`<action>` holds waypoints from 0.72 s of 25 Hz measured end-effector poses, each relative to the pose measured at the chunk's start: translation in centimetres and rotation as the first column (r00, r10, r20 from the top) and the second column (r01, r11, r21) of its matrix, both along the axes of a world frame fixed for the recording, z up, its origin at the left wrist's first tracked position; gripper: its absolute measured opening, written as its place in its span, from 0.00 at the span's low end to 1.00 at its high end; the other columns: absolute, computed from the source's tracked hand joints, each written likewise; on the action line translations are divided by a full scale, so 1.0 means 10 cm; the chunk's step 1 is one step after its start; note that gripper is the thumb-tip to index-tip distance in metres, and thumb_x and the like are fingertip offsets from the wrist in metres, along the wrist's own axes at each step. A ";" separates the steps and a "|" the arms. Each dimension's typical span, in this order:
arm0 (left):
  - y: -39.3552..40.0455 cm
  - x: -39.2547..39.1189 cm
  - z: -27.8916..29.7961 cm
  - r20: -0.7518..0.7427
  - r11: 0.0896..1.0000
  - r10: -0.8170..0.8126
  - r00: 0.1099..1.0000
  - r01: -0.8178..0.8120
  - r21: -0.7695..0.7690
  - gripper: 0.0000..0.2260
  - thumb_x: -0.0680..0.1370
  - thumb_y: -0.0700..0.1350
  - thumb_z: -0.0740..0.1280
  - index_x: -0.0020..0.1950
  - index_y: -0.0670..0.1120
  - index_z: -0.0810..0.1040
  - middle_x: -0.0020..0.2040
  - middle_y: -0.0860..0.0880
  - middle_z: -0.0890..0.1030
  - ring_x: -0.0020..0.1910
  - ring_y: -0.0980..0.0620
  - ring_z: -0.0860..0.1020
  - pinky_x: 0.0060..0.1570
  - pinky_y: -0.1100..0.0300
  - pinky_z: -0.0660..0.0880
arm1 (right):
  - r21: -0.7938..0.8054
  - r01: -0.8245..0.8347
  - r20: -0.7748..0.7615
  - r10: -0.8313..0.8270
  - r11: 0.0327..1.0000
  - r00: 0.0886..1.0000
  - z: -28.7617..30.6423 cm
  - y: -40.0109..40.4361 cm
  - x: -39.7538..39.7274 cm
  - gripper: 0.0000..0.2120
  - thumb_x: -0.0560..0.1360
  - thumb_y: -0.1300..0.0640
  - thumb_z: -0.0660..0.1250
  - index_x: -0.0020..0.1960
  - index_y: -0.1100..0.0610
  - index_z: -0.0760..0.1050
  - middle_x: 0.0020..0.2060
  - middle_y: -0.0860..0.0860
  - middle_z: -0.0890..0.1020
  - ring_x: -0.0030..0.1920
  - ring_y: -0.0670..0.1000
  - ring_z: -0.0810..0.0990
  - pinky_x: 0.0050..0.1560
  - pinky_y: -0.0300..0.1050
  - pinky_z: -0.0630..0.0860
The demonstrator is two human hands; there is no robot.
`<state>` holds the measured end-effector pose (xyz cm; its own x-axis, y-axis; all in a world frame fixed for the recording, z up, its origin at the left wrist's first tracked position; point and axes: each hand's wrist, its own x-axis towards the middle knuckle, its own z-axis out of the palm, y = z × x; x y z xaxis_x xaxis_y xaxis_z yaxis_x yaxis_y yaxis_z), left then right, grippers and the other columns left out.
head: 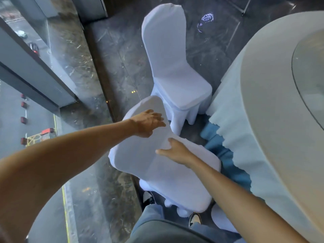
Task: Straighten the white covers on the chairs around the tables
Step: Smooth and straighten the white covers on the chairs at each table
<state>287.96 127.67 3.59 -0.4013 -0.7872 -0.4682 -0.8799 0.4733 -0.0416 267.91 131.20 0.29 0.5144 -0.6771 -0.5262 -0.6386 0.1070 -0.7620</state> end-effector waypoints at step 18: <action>-0.79 1.16 -0.12 0.133 0.903 -0.428 0.894 0.430 0.015 0.25 0.76 0.54 0.63 0.73 0.64 0.65 0.76 0.61 0.61 0.79 0.52 0.47 0.75 0.40 0.37 | -0.167 0.379 -0.260 -0.412 0.910 0.874 -0.26 0.40 2.18 0.44 0.66 0.52 0.69 0.74 0.67 0.54 0.69 0.62 0.69 0.66 0.59 0.73 0.63 0.49 0.74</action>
<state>299.58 119.82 2.36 -0.6378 -0.5593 -0.5295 -0.5778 0.8021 -0.1513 289.71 135.16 -2.31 0.0322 -0.8529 -0.5211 -0.7497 0.3241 -0.5769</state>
